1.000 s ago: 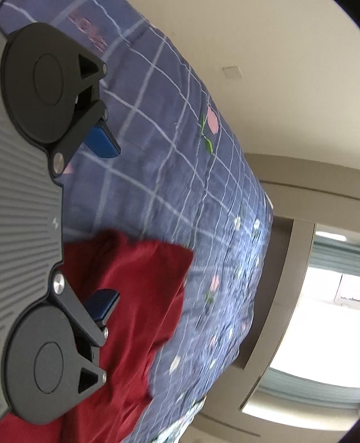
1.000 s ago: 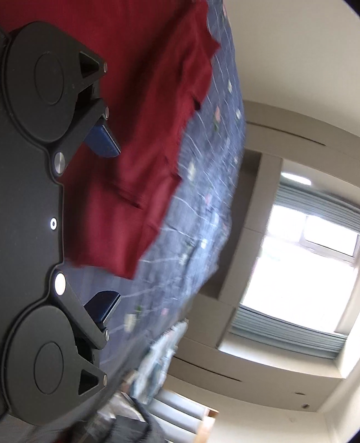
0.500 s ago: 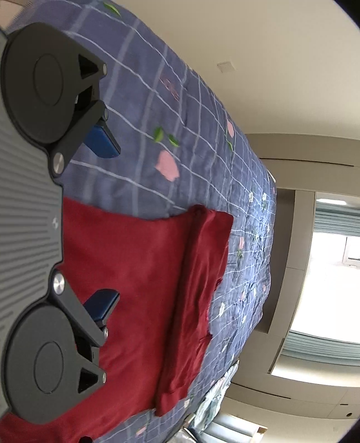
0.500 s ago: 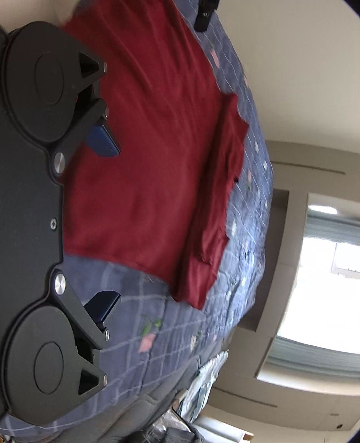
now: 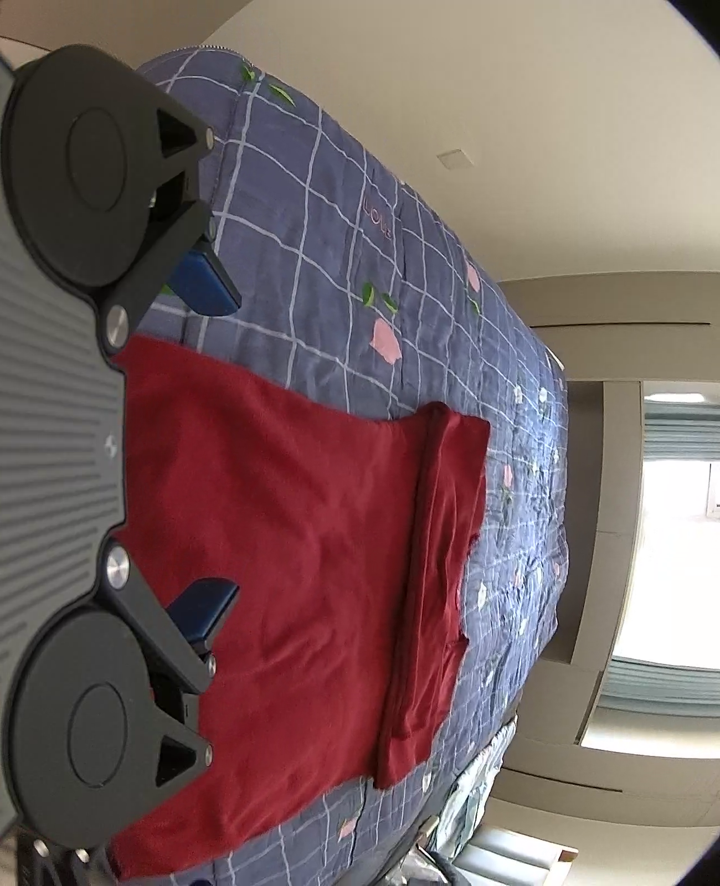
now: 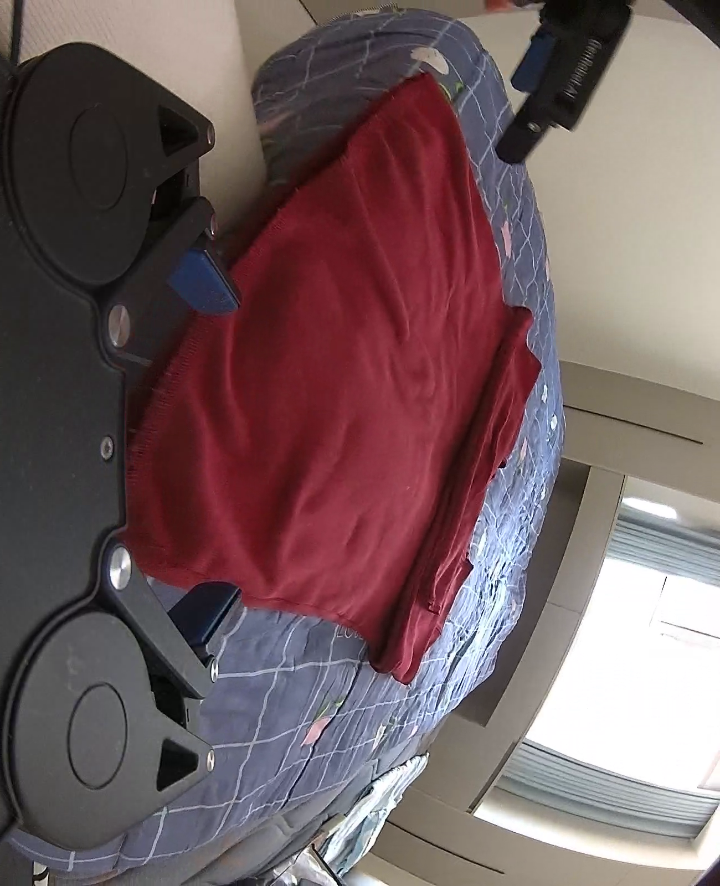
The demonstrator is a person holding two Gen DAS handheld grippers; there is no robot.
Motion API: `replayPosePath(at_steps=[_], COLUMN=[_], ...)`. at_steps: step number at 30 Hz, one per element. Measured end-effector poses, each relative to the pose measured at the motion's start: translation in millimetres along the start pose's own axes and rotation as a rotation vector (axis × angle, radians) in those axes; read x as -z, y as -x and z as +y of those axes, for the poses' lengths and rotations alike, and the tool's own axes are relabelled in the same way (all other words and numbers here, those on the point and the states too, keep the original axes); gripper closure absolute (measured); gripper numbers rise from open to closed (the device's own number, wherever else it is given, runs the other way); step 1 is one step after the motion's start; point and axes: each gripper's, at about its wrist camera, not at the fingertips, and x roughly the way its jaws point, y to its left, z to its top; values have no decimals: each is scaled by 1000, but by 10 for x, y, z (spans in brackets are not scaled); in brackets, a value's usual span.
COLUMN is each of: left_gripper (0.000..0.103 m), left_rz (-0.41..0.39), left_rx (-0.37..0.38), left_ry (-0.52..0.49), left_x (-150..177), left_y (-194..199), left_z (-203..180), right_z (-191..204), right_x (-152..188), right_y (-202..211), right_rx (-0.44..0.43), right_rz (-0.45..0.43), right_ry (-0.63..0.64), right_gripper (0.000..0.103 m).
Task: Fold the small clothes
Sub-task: 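Move the right gripper to the hem edge of the folded shirt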
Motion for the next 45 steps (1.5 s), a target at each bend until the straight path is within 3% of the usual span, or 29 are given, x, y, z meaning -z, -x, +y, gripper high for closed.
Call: replayPosePath(at_steps=[5,9,13,18,27,32,35,37,38,40,45], left_gripper=[0,0,0,0,0,0,0,0,0,0,0], left_rz=[-34,-17,9,41,101,120,123,119,115,100,65], left_rx=[32,41,55,43,53,66,81,89,93,107,141], left_ry=[-12,-31,-54,-74,-87,-78,-75,-82,-89,-108,-186], left_x=[36,98,171,286,495,562,569,574,577,588,674], left_y=[133,119,95,70,38,17,9,15,19,35,70], left_z=[-132,-214,-271,-291,-300,-310,-319,-333,-344,-363,-455], right_z=[-81,-169,-165,-53,339,550,572,555,543,546,353], right_x=[12,28,32,-10,148,234,227,213,213,204,-15], right_y=[129,206,206,148,-81,-148,-135,-105,-79,-21,107], right_rx=[-27,-71,-80,-64,-2,46,31,-10,-26,-35,-98], right_rz=[-13,3,22,22,-19,-66,-82,-83,-89,-110,-142], right_ry=[-98,-191,-200,-68,334,467,471,453,443,432,271], right_gripper=[1,1,1,1,2,20,40,64,68,92,97])
